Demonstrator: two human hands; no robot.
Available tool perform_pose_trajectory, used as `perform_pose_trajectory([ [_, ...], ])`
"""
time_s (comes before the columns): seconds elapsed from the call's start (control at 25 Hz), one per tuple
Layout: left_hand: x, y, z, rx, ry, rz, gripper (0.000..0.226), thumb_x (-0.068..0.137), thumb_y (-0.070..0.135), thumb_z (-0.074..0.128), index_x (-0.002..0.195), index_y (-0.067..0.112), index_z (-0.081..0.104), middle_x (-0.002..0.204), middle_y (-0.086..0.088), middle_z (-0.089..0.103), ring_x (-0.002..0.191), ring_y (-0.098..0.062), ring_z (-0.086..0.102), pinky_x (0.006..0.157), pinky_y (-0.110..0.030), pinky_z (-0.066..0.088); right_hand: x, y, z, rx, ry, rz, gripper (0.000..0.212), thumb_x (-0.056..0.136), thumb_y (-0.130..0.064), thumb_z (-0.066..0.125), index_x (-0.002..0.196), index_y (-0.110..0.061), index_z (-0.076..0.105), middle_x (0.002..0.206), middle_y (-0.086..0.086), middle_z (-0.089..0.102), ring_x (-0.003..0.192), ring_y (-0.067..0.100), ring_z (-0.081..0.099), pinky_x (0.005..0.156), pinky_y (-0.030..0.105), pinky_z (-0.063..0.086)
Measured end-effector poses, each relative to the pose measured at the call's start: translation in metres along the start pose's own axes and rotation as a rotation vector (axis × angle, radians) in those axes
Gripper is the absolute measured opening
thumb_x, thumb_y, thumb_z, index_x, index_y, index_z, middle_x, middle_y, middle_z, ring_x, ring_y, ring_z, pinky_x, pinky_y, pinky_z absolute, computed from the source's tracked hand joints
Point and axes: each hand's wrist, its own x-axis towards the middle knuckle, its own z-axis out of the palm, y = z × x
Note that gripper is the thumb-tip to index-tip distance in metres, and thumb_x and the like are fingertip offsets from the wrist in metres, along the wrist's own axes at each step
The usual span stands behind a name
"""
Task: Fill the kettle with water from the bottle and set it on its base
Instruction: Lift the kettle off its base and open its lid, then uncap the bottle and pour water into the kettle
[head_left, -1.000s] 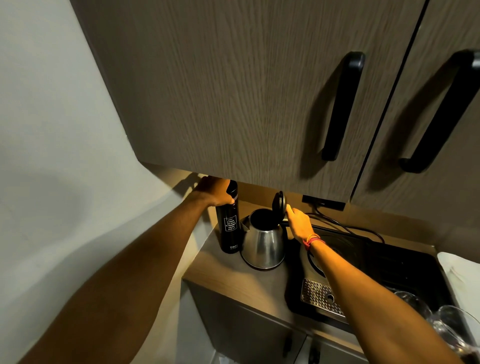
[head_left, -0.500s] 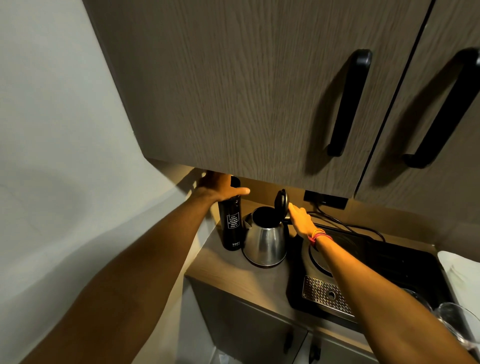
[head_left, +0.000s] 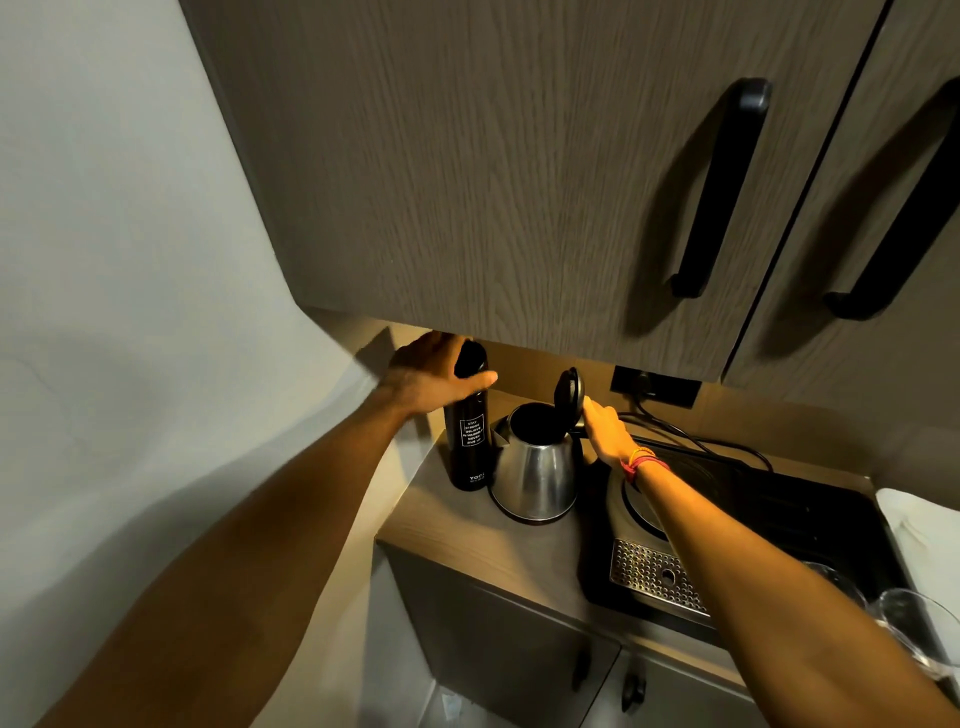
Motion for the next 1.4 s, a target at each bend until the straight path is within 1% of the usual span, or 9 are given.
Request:
perform_pose_trajectory([
  [0.16,-0.053,-0.019,0.041,0.264,-0.042,0.176,0.085,0.078,0.08,0.046,0.133,0.015,0.049,0.131,-0.007,0.056,0.097,-0.027,0.068,0.077,-0.04,0.056,-0.001,-0.001,0.0,0.013,0.014,-0.001,0.04,0.098,-0.007,0.036,0.138,-0.004,0.038,0.131,0.024,0.055,0.117,0.045,0.051,0.101,0.058,0.041],
  [0.28,-0.089,-0.022,0.089,0.184,-0.169,0.034,0.08,0.081,0.073,0.055,0.134,0.014,0.048,0.133,-0.007,0.051,0.108,-0.027,0.064,0.079,-0.039,0.057,0.0,-0.001,0.002,0.005,0.014,-0.007,0.04,0.097,-0.007,0.038,0.137,-0.002,0.038,0.13,0.026,0.056,0.115,0.046,0.053,0.1,0.058,0.041],
  [0.44,-0.116,-0.017,0.141,0.117,-0.384,-0.26,0.08,0.082,0.053,0.073,0.145,0.014,0.041,0.148,-0.009,0.046,0.134,-0.031,0.048,0.1,-0.044,0.053,-0.001,-0.002,0.005,0.007,0.031,-0.005,0.039,0.097,-0.006,0.038,0.136,-0.001,0.039,0.13,0.027,0.056,0.114,0.047,0.053,0.099,0.058,0.043],
  [0.68,-0.121,-0.017,0.164,0.051,-0.444,-0.339,0.097,0.079,0.056,0.076,0.154,0.016,0.031,0.158,-0.009,0.041,0.144,-0.032,0.042,0.107,-0.046,0.047,-0.001,-0.001,0.006,0.016,0.043,-0.017,0.039,0.095,0.0,0.039,0.134,0.0,0.04,0.13,0.026,0.057,0.112,0.047,0.054,0.099,0.058,0.043],
  [0.8,-0.094,-0.017,0.143,-0.245,-0.257,-0.493,0.114,0.069,0.065,0.081,0.155,0.012,0.029,0.157,-0.017,0.041,0.144,-0.037,0.041,0.112,-0.054,0.044,0.0,0.0,0.008,0.01,0.051,-0.006,0.038,0.095,0.002,0.038,0.132,0.0,0.042,0.126,0.026,0.059,0.108,0.046,0.054,0.096,0.058,0.043],
  [0.96,-0.03,-0.018,0.101,-0.633,0.103,-0.574,0.12,0.061,0.048,0.095,0.155,0.008,0.031,0.159,-0.016,0.038,0.148,-0.032,0.036,0.119,-0.051,0.037,0.002,0.002,0.009,-0.005,0.054,-0.01,0.036,0.094,0.002,0.038,0.129,-0.001,0.044,0.122,0.026,0.058,0.106,0.045,0.051,0.094,0.057,0.043],
  [1.04,-0.006,-0.016,0.091,-0.849,0.08,-0.555,0.12,0.06,0.031,0.098,0.157,0.013,0.03,0.159,-0.01,0.038,0.149,-0.028,0.036,0.119,-0.049,0.039,0.003,0.003,0.009,-0.008,0.062,-0.021,0.035,0.094,0.002,0.037,0.127,-0.001,0.046,0.118,0.026,0.06,0.104,0.045,0.053,0.092,0.057,0.043],
  [1.24,-0.003,-0.012,0.104,-1.079,0.074,-0.611,0.072,0.062,0.011,0.096,0.126,0.015,0.062,0.11,0.0,0.07,0.109,-0.024,0.067,0.098,-0.039,0.055,0.006,0.005,0.011,-0.01,0.057,-0.024,0.036,0.093,0.003,0.038,0.127,-0.003,0.046,0.117,0.025,0.06,0.106,0.042,0.052,0.093,0.056,0.044],
  [1.4,-0.006,-0.011,0.107,-1.061,0.143,-0.626,0.076,0.064,0.013,0.095,0.131,0.011,0.06,0.126,-0.01,0.07,0.116,-0.027,0.066,0.099,-0.039,0.054,0.003,0.003,0.012,-0.008,0.063,-0.015,0.036,0.093,0.001,0.037,0.128,-0.004,0.045,0.115,0.025,0.061,0.106,0.043,0.052,0.092,0.055,0.043],
])
